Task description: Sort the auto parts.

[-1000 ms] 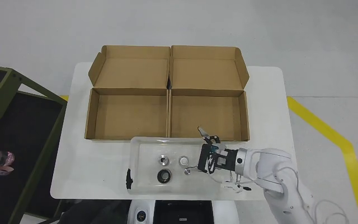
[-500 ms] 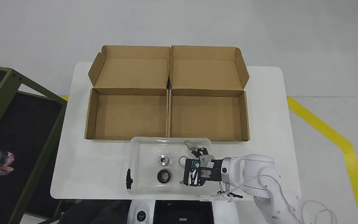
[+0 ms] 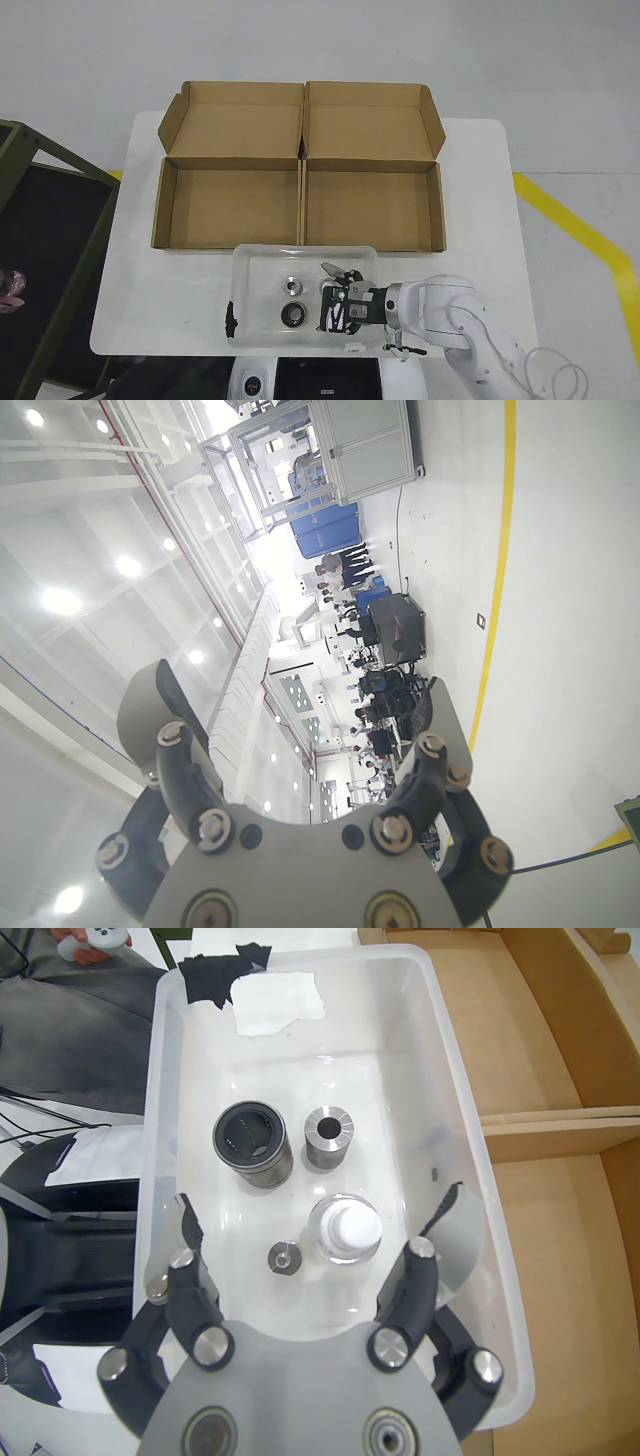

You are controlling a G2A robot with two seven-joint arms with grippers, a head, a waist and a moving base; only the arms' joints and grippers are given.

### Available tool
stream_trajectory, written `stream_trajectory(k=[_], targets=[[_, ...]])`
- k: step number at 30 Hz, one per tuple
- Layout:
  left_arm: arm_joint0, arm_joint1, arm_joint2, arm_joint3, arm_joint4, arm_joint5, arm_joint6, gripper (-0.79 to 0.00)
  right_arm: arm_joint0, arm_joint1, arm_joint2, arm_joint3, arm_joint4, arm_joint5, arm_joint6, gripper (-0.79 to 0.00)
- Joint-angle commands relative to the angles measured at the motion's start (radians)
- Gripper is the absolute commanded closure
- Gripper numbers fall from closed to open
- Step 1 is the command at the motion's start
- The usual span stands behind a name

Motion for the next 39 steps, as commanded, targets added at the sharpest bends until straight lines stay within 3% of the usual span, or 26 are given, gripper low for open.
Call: stream_trajectory(k=[1,3,5,8,11,14,24,31,39], targets=[[0.0,0.0,0.0,0.0,0.0,0.0,0.0,-0.785,0.004,0.001,-0.001,0.006,0.009,0.006,0.007,-0.585],[0.0,0.0,0.0,0.0,0.0,0.0,0.0,-0.785,0.01,0.003,-0.002,0.016,0.021,0.015,0.013,-0.6],[0.0,0.0,0.0,0.0,0.0,0.0,0.0,-0.785,0.017,0.004,-0.001,0.026,0.033,0.03,0.014,-0.668],[0.0,0.0,0.0,0.0,0.0,0.0,0.0,-0.785,0.026,0.005,-0.005,0.041,0.044,0.047,0.017,-0.646],[0.0,0.0,0.0,0.0,0.0,0.0,0.0,-0.785,0.036,0.007,-0.011,0.055,0.05,0.057,0.019,-0.57],[0.0,0.0,0.0,0.0,0.0,0.0,0.0,-0.785,0.044,0.008,-0.017,0.066,0.049,0.065,0.022,-0.385],[0.0,0.0,0.0,0.0,0.0,0.0,0.0,-0.785,0.063,0.014,-0.032,0.092,0.045,0.088,0.009,-0.314],[0.0,0.0,0.0,0.0,0.0,0.0,0.0,-0.785,0.071,0.02,-0.041,0.086,0.057,0.067,0.008,-0.003],[0.0,0.0,0.0,0.0,0.0,0.0,0.0,-0.785,0.077,0.031,-0.022,0.023,0.083,0.041,-0.029,0.0]])
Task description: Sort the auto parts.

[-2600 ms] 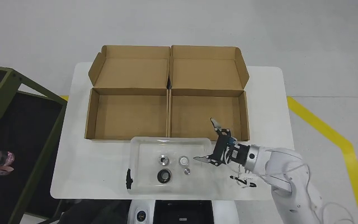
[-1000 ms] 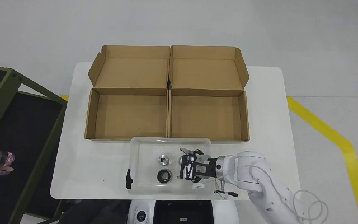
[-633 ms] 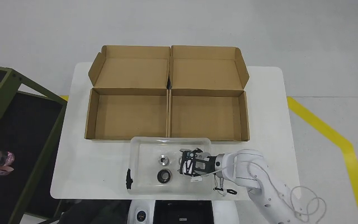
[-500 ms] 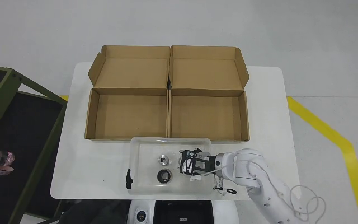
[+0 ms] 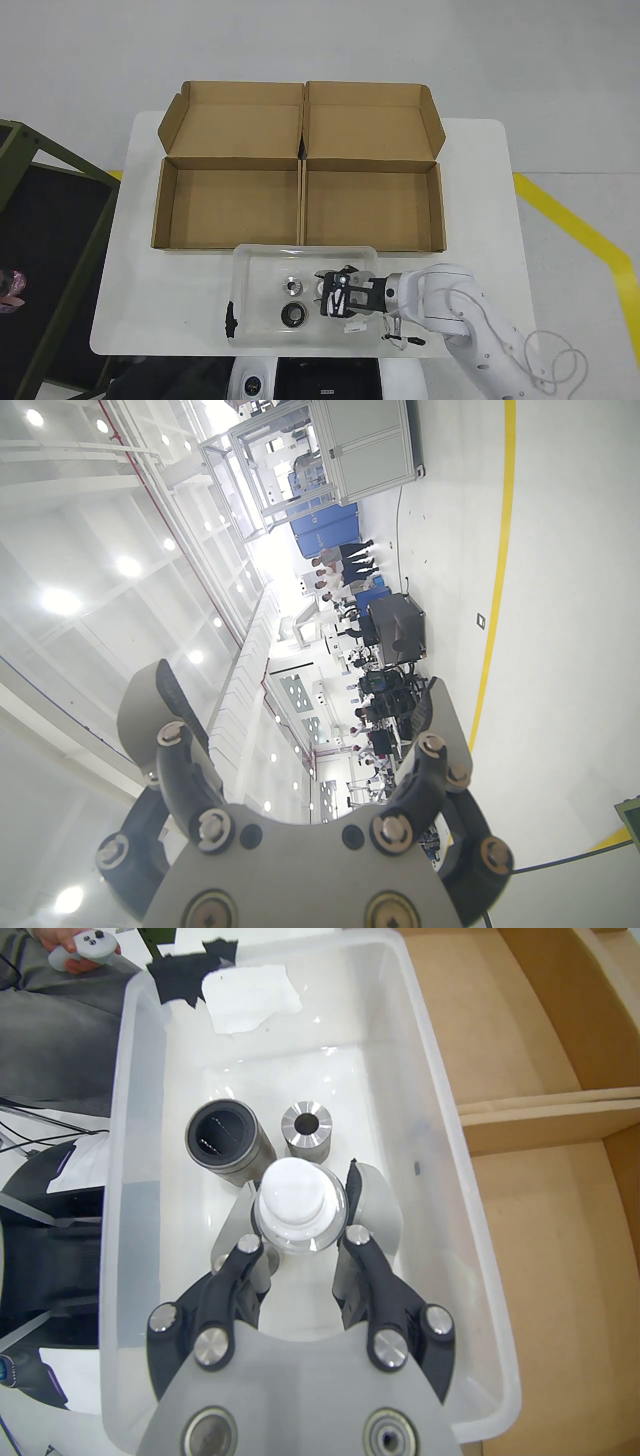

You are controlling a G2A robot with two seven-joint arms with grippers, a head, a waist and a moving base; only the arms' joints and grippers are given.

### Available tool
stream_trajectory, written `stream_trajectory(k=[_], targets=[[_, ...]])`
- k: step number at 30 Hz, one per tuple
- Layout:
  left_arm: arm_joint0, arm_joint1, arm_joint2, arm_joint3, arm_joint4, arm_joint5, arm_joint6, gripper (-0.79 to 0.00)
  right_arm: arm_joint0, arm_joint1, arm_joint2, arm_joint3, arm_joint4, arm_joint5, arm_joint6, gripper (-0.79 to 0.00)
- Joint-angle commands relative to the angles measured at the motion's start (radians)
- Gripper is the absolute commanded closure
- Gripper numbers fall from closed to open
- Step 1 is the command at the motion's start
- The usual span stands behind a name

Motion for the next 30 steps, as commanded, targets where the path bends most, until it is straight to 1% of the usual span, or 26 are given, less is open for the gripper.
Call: stream_trajectory(k=[1,7,14,23,30], targets=[[0.0,0.0,0.0,0.0,0.0,0.0,0.0,-0.785,-0.002,0.003,0.009,-0.014,0.005,-0.004,-0.022,0.0],[0.0,0.0,0.0,0.0,0.0,0.0,0.0,-0.785,-0.018,0.011,0.05,-0.069,-0.001,0.001,-0.122,0.0],[0.0,0.0,0.0,0.0,0.0,0.0,0.0,-0.785,-0.039,0.018,0.103,-0.114,0.029,0.024,-0.26,0.0],[0.0,0.0,0.0,0.0,0.0,0.0,0.0,-0.785,-0.027,0.018,0.141,-0.097,0.041,0.088,-0.392,0.0],[0.0,0.0,0.0,0.0,0.0,0.0,0.0,-0.785,-0.018,0.018,0.165,-0.073,0.072,0.119,-0.449,0.0]])
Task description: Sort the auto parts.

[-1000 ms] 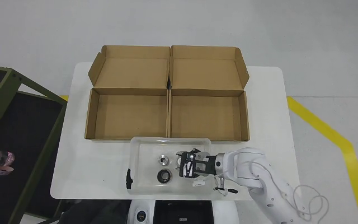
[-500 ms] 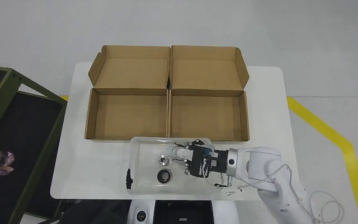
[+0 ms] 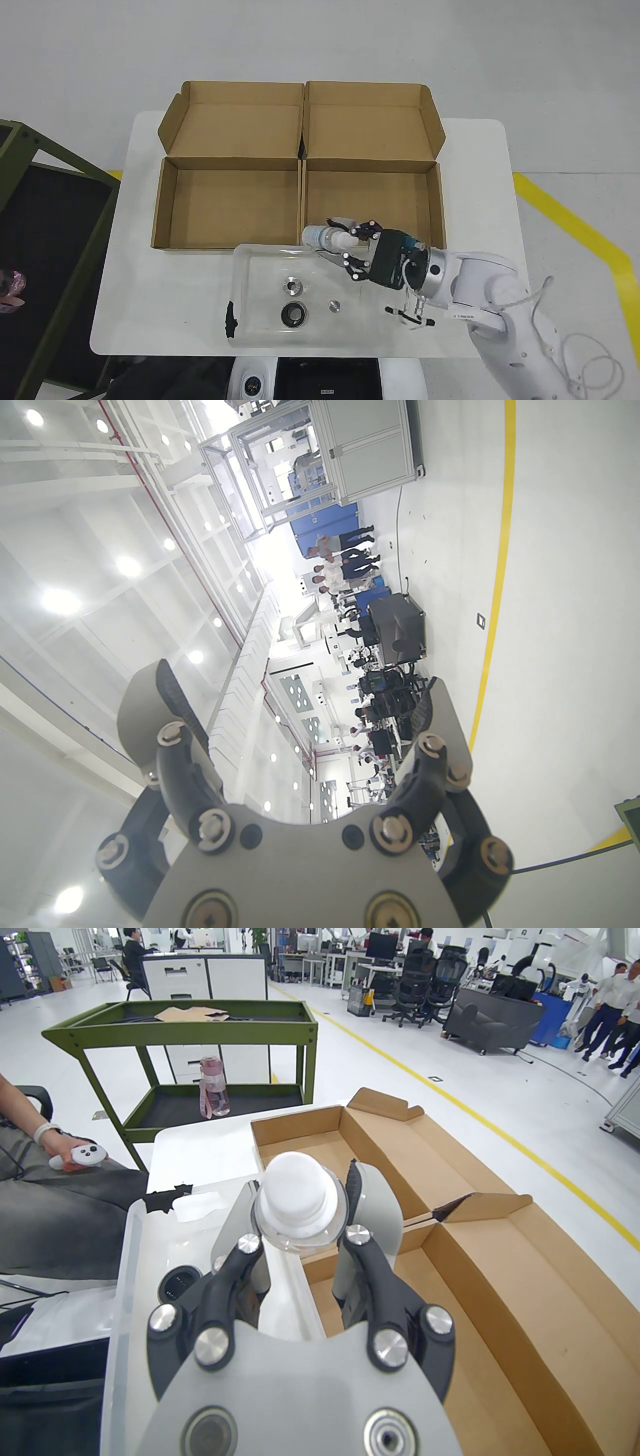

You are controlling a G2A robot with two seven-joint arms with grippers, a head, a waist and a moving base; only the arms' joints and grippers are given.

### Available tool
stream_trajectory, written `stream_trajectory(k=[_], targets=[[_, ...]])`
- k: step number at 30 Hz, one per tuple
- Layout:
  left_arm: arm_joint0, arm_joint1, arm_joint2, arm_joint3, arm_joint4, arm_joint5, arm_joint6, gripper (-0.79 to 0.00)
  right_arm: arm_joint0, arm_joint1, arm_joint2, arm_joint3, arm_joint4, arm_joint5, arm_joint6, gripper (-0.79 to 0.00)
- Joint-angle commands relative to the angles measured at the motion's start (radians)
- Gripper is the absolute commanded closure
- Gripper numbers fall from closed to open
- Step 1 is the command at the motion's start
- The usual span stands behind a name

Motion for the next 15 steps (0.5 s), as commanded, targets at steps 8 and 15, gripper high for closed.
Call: stream_trajectory(k=[8,15], targets=[[0.0,0.0,0.0,0.0,0.0,0.0,0.0,-0.785,0.048,-0.003,0.001,0.055,0.039,0.028,-0.023,0.0],[0.0,0.0,0.0,0.0,0.0,0.0,0.0,-0.785,0.141,-0.014,-0.037,0.148,0.056,0.065,0.005,0.0]])
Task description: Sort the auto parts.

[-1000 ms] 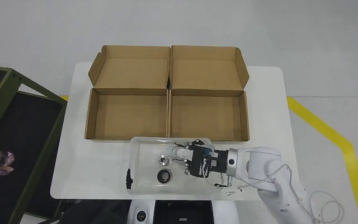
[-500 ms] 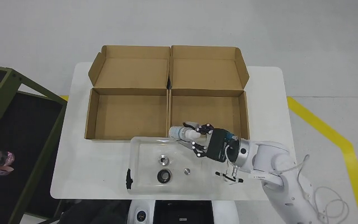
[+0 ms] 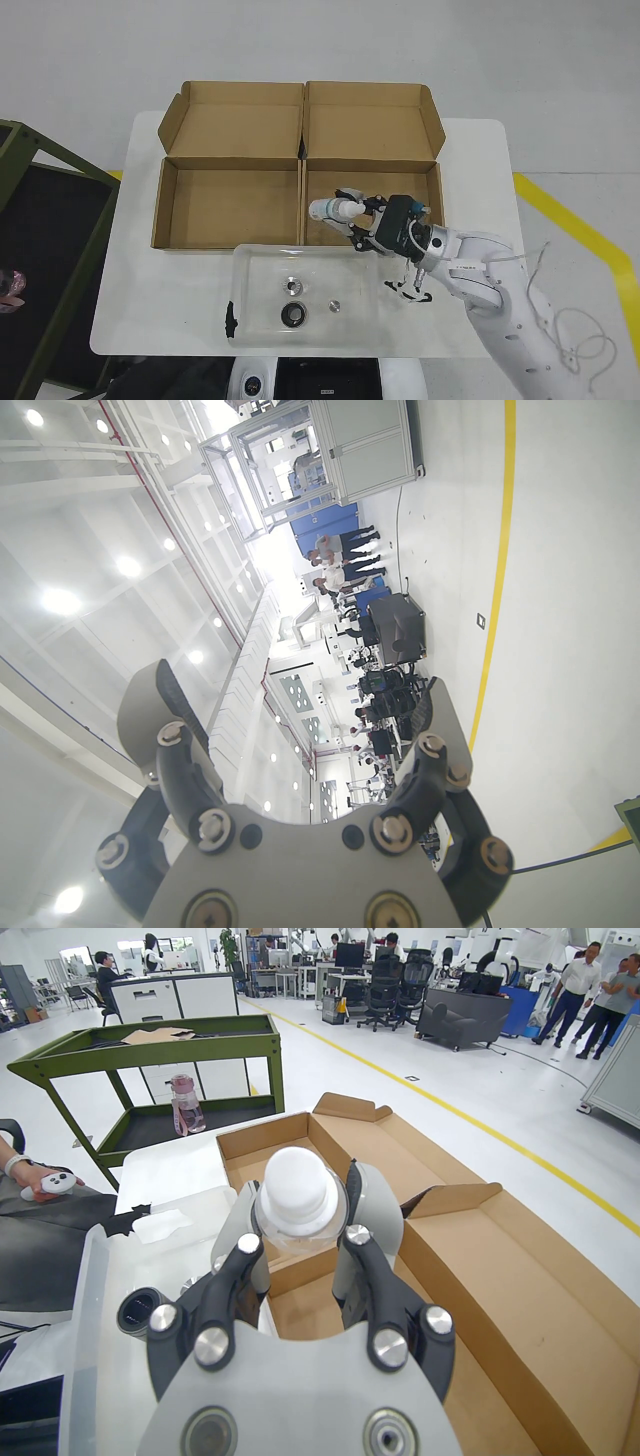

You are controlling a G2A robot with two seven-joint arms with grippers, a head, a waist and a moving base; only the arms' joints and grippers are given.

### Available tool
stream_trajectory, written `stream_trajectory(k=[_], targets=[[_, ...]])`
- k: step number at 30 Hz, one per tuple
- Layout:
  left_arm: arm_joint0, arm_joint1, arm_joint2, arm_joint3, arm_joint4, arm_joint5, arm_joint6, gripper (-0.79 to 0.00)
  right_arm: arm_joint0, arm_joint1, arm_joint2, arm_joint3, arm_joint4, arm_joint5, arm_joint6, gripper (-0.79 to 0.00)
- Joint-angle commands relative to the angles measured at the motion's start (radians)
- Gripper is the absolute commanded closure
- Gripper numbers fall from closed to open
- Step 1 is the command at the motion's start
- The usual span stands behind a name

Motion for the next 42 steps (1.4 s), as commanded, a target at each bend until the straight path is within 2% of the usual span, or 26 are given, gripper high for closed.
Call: stream_trajectory(k=[1,6,19,27,42], targets=[[0.0,0.0,0.0,0.0,0.0,0.0,0.0,-0.785,0.029,-0.004,-0.013,0.028,0.007,0.012,0.01,0.0],[0.0,0.0,0.0,0.0,0.0,0.0,0.0,-0.785,0.111,-0.015,-0.049,0.101,0.012,0.053,0.049,0.0],[0.0,0.0,0.0,0.0,0.0,0.0,0.0,-0.785,0.294,-0.04,-0.129,0.311,0.035,0.058,0.157,0.0],[0.0,0.0,0.0,0.0,0.0,0.0,0.0,-0.785,0.364,-0.06,-0.189,0.444,0.022,0.078,0.155,0.0],[0.0,0.0,0.0,0.0,0.0,0.0,0.0,-0.785,0.427,-0.092,-0.271,0.572,-0.032,0.116,0.149,0.0]])
